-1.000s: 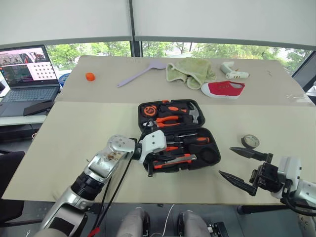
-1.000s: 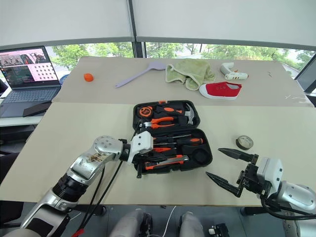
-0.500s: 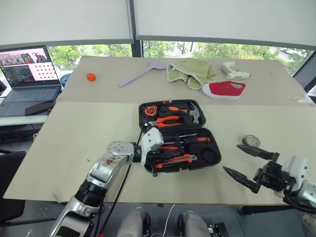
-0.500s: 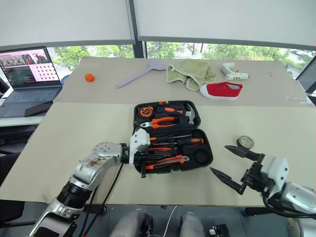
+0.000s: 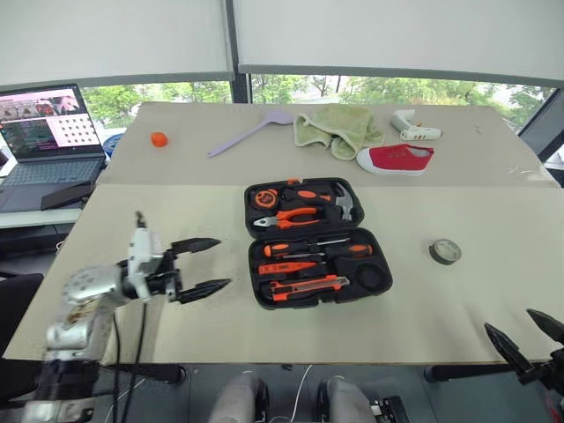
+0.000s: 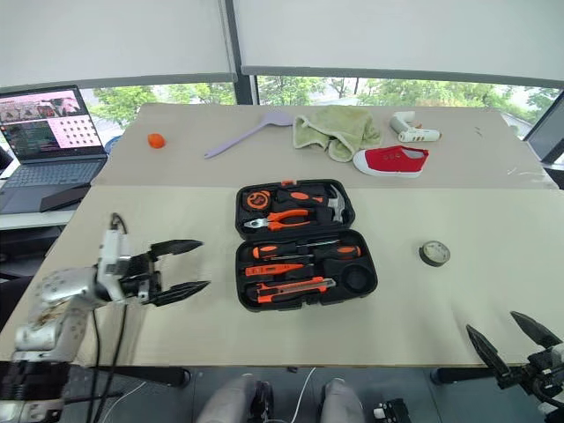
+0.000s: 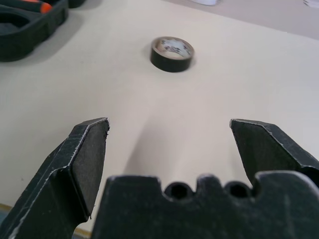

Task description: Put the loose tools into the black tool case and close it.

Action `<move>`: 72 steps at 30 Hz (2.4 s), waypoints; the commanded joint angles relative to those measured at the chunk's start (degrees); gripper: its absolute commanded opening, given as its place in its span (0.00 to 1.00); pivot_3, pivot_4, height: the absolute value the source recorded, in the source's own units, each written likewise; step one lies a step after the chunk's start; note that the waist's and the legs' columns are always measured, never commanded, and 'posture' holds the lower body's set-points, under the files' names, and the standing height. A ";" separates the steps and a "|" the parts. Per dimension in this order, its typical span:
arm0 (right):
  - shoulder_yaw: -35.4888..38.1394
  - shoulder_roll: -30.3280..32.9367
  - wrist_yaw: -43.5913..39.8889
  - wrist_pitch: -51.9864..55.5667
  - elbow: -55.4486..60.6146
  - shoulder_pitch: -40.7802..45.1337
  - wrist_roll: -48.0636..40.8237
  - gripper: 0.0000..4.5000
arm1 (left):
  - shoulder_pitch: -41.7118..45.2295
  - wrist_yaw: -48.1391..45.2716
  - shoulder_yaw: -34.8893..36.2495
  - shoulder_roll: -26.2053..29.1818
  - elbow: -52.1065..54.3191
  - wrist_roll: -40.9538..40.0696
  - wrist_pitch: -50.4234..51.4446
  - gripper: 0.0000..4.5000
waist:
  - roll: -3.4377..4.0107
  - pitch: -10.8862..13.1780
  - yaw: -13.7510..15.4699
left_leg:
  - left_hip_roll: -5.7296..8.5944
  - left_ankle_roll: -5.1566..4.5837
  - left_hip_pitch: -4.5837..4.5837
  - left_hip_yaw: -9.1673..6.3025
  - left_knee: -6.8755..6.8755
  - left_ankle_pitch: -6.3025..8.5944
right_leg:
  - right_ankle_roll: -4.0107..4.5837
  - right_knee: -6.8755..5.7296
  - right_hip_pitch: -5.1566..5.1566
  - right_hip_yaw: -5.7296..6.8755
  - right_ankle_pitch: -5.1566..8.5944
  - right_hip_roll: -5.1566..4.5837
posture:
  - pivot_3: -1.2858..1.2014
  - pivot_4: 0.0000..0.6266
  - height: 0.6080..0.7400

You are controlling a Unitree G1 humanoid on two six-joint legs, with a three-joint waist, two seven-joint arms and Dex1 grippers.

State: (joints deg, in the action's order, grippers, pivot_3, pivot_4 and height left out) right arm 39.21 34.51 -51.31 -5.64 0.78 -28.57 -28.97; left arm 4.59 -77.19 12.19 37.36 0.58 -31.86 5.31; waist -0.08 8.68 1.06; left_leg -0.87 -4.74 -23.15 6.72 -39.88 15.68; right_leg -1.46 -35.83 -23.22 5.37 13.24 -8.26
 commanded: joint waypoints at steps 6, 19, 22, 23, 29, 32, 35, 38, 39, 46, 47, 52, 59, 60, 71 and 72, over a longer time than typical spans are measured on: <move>-11.53 24.56 -7.27 21.06 -1.69 17.20 1.67 1.00 | 2.21 3.93 -4.19 -3.82 9.87 -3.06 2.66 0.99 | 0.04 0.03 -0.47 | 0.04 -0.08 0.04 0.08 -0.01 -0.11 | -0.01 -0.02 0.05 0.06 -0.04 0.05 | 0.52 0.24 1.00; -45.85 27.57 -18.43 25.18 -29.05 58.23 22.89 1.00 | 7.18 8.94 -12.37 -8.89 13.37 -1.82 4.31 0.99 | -0.03 0.08 -0.35 | 0.09 -0.13 -0.25 0.16 -0.05 -0.55 | -0.11 0.09 -0.03 0.15 -0.03 0.37 | 0.52 0.24 1.00; -48.09 25.13 -19.02 23.11 -33.28 62.80 25.12 0.89 | 6.82 9.44 -12.58 -9.06 13.54 -1.76 3.98 1.00 | -0.05 0.09 -0.51 | 0.09 -0.15 -0.24 0.17 -0.06 -0.54 | -0.14 0.12 -0.02 0.15 -0.04 0.37 | 0.52 0.24 1.00; -48.67 24.50 -19.26 22.68 -34.10 63.78 25.88 0.84 | 6.38 9.53 -12.57 -9.06 13.66 -1.71 3.78 1.00 | -0.05 0.10 -0.57 | 0.09 -0.14 -0.23 0.18 -0.06 -0.54 | -0.15 0.12 -0.02 0.15 -0.04 0.38 | 0.52 0.24 1.00; -49.48 22.65 -20.20 17.36 -39.17 66.62 28.96 0.39 | 5.38 10.05 -12.88 -9.18 14.13 -1.20 3.15 1.00 | -0.05 0.10 -0.61 | 0.08 -0.07 -0.21 0.17 -0.04 -0.58 | -0.14 0.08 -0.01 0.16 -0.04 0.39 | 0.52 0.24 1.00; -48.90 22.56 -21.54 15.01 -39.66 67.65 29.10 0.17 | 5.16 10.28 -13.05 -9.29 14.37 -0.99 2.92 1.00 | -0.05 0.10 -0.57 | 0.09 -0.07 -0.20 0.18 -0.06 -0.58 | -0.16 0.08 0.01 0.15 -0.05 0.38 | 0.52 0.24 1.00; -47.67 23.23 -25.86 14.40 -35.14 68.16 26.74 0.00 | 4.60 10.17 -12.91 -9.04 14.69 -1.02 2.64 1.00 | -0.04 0.10 -0.72 | 0.08 -0.06 -0.18 0.18 -0.05 -0.58 | -0.16 0.08 0.00 0.14 -0.05 0.39 | 0.52 0.24 1.00; -46.60 23.22 -33.68 23.95 -21.69 68.08 19.21 0.00 | 3.71 9.45 -12.45 -8.24 14.29 -0.77 1.71 1.00 | 0.10 0.18 -1.19 | 0.05 -0.02 -0.18 0.17 -0.02 -0.60 | -0.15 0.05 -0.05 0.10 -0.06 0.37 | 0.52 0.24 1.00; -46.76 22.96 -35.72 27.97 -15.76 67.83 16.13 0.00 | 3.47 9.27 -12.30 -8.01 14.06 -0.50 1.14 1.00 | 0.10 0.18 -1.26 | 0.04 -0.01 -0.16 0.17 -0.01 -0.61 | -0.15 0.04 -0.05 0.10 -0.06 0.37 | 0.52 0.24 1.00; -52.63 20.92 -35.02 46.05 4.79 67.52 10.88 0.00 | 2.94 9.20 -12.63 -7.67 13.46 0.55 -0.33 1.00 | 0.08 0.21 -0.75 | 0.04 -0.08 -0.18 0.01 0.02 -0.53 | -0.12 0.05 -0.03 0.27 -0.05 0.03 | 0.52 0.24 1.00; -53.69 20.60 -34.36 47.19 5.84 67.59 11.33 0.00 | 2.85 9.27 -12.78 -7.70 13.53 0.61 -0.43 1.00 | 0.08 0.21 -0.59 | 0.07 -0.11 -0.19 0.01 -0.01 -0.50 | -0.12 0.06 -0.04 0.29 -0.06 -0.15 | 0.52 0.24 1.00; -61.12 21.78 -31.94 45.13 6.78 65.59 18.83 0.00 | 1.97 9.59 -13.46 -7.69 14.27 1.68 -0.96 1.00 | 0.06 0.22 -0.31 | 0.13 -0.12 -0.31 0.02 -0.05 -0.49 | -0.14 0.08 -0.12 0.32 -0.07 -0.18 | 0.52 0.24 1.00; -62.73 23.39 -31.85 44.54 6.44 65.12 21.69 0.00 | 0.95 9.93 -12.86 -7.44 14.27 2.01 -1.47 1.00 | 0.04 0.22 -0.38 | 0.15 -0.12 -0.39 0.08 -0.06 -0.51 | -0.14 0.02 -0.22 0.36 -0.07 0.03 | 0.52 0.24 1.00; -62.87 23.54 -32.08 44.74 6.52 65.04 21.84 0.00 | 0.86 9.94 -12.87 -7.48 14.19 2.10 -1.59 1.00 | 0.04 0.22 -0.34 | 0.15 -0.12 -0.39 0.07 -0.06 -0.51 | -0.14 0.02 -0.22 0.38 -0.07 0.03 | 0.52 0.24 1.00; -63.86 20.66 -30.60 42.55 5.03 65.59 23.95 0.23 | -0.48 11.94 -12.49 -6.78 14.43 2.44 -0.77 1.00 | -0.05 0.22 -0.47 | 0.14 -0.12 -0.26 0.03 -0.08 -0.51 | -0.15 0.04 -0.06 0.41 -0.07 0.03 | 0.52 0.24 1.00; -63.46 20.41 -30.51 42.16 4.90 65.83 23.81 0.29 | -0.60 12.26 -12.26 -6.59 14.43 2.53 -0.82 1.00 | -0.05 0.22 -0.45 | 0.14 -0.12 -0.23 0.03 -0.08 -0.51 | -0.15 0.04 -0.04 0.40 -0.07 0.03 | 0.52 0.24 1.00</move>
State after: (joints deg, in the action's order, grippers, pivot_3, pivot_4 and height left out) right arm -24.17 55.35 -81.48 37.04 5.91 37.13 -5.46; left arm 4.27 -65.67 -1.11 30.12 13.04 -29.33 4.32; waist -0.12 8.90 0.61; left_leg -0.73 -4.86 -23.38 6.74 -39.95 15.18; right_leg -1.60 -35.79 -23.26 5.77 13.17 -8.24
